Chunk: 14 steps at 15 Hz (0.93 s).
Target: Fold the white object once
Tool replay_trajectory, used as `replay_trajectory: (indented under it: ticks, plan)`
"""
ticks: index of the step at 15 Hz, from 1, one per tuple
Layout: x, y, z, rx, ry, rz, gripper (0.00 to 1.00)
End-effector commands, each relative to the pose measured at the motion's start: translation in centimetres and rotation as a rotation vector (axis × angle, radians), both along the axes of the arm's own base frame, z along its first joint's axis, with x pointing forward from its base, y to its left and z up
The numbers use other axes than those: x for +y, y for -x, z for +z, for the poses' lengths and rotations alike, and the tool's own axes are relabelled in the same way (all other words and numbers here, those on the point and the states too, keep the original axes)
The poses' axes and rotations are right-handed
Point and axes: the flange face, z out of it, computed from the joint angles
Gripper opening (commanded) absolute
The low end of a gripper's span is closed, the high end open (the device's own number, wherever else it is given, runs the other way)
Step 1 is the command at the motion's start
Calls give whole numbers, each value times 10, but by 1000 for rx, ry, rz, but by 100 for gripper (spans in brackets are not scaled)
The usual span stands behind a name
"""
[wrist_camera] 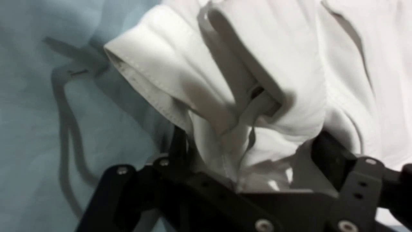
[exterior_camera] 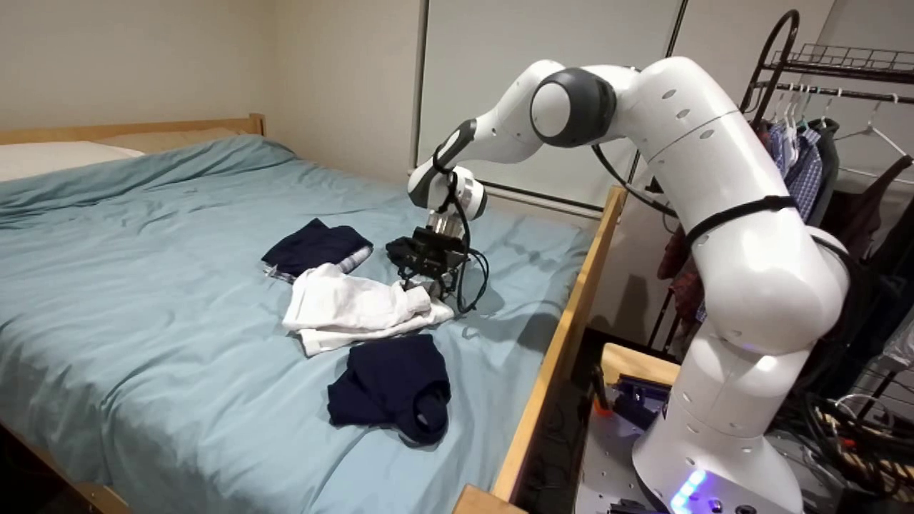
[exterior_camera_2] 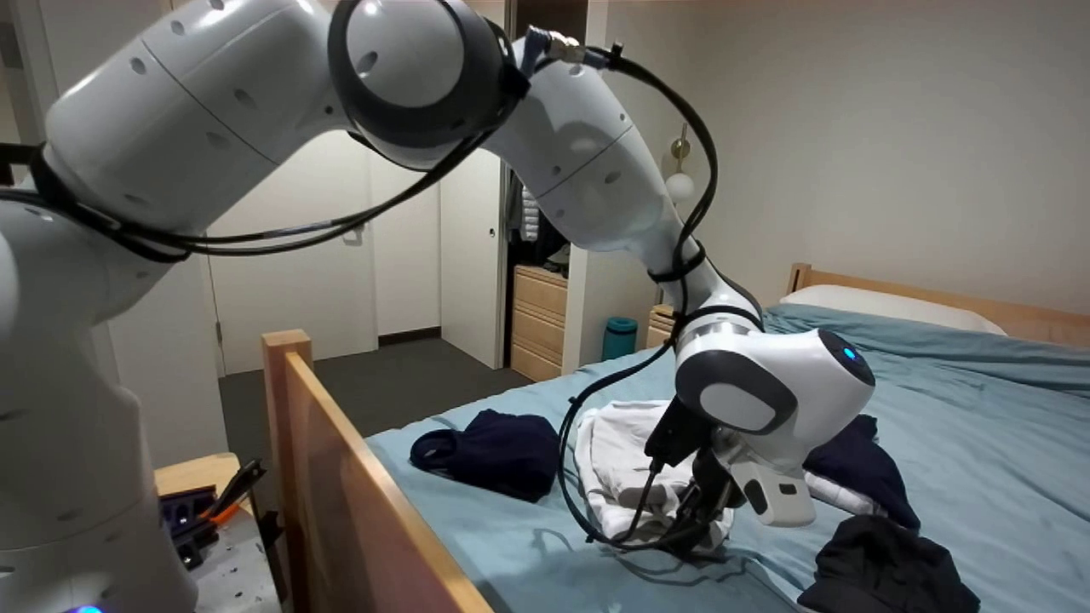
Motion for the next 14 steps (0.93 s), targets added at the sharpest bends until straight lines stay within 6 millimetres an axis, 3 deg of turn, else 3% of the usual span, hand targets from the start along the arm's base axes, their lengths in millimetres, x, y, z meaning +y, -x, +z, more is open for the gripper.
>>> replay_trajectory:
  ticks: [1, 6, 10, 11, 14]
  plan:
    - [6, 16, 25, -108, -5, 55, 100]
    - [7, 3, 0, -221, -143, 49, 100]
    - [6, 10, -20, -185, -199, 24, 100]
    - [5, 10, -22, -187, -200, 24, 78]
    - [1, 12, -13, -160, -178, -8, 60]
